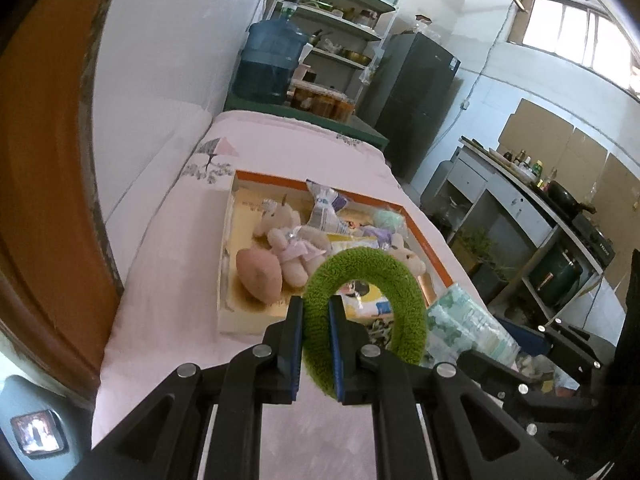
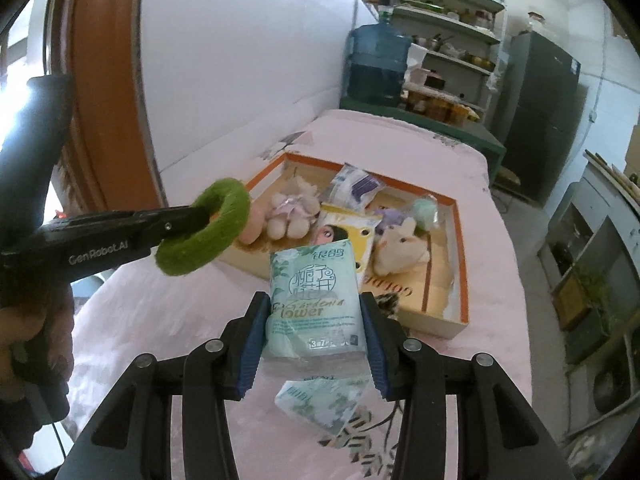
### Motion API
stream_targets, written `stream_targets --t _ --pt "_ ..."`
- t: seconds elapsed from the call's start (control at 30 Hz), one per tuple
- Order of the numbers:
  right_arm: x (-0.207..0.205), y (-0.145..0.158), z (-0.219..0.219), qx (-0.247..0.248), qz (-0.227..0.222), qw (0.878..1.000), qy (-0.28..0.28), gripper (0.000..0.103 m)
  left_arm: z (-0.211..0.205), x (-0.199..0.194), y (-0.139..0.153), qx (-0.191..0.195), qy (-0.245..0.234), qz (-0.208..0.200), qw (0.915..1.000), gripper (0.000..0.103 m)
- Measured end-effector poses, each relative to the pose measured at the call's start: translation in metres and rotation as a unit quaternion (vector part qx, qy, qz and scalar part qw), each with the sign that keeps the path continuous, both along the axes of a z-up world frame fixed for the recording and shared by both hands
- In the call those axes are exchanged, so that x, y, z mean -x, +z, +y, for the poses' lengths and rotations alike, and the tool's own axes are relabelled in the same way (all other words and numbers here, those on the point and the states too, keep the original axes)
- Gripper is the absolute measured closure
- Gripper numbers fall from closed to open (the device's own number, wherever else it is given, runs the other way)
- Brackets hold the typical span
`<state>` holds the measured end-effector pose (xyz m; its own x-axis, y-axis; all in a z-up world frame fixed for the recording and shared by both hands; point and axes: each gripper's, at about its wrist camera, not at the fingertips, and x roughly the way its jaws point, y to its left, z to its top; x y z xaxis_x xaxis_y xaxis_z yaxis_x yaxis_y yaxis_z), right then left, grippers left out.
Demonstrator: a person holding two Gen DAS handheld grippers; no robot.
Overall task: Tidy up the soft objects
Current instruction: 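Carry the green ring over the box with the left tool while the right tool carries the tissue pack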
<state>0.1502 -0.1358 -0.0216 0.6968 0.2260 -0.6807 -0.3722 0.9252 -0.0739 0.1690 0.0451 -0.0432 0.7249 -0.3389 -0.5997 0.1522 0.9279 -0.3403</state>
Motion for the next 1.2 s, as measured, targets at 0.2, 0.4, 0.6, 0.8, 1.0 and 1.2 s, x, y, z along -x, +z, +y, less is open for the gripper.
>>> stream_targets --t 0.2,0.4,0.6,0.8,1.0,1.2 --pt "-0.012 0.010 -0.014 -0.010 -0.006 1.000 -0.013 0.057 -0.011 -0.008 0.014 -0.015 -0.003 -0.012 0.9998 0.091" --pt "-0.026 0.019 -0.029 -0.018 -0.009 0.999 -0.026 0.057 -0.022 -0.020 0.029 -0.023 -0.010 -0.025 0.9994 0.091" --pt "-0.043 0.027 -0.042 -0.017 -0.014 0.999 -0.036 0.057 -0.033 -0.035 0.040 -0.036 -0.018 -0.034 0.9986 0.091" --pt "-0.065 0.036 -0.052 -0.010 -0.015 0.999 -0.041 0.057 -0.038 -0.053 0.048 -0.057 -0.021 -0.038 0.9974 0.091" --pt "-0.094 0.045 -0.056 -0.004 -0.015 0.999 -0.038 0.057 -0.039 -0.076 0.054 -0.077 -0.021 -0.034 0.9962 0.091" --pt "-0.132 0.046 -0.059 -0.025 0.004 0.999 -0.040 0.057 -0.035 -0.110 0.057 -0.082 -0.015 -0.021 0.9963 0.091"
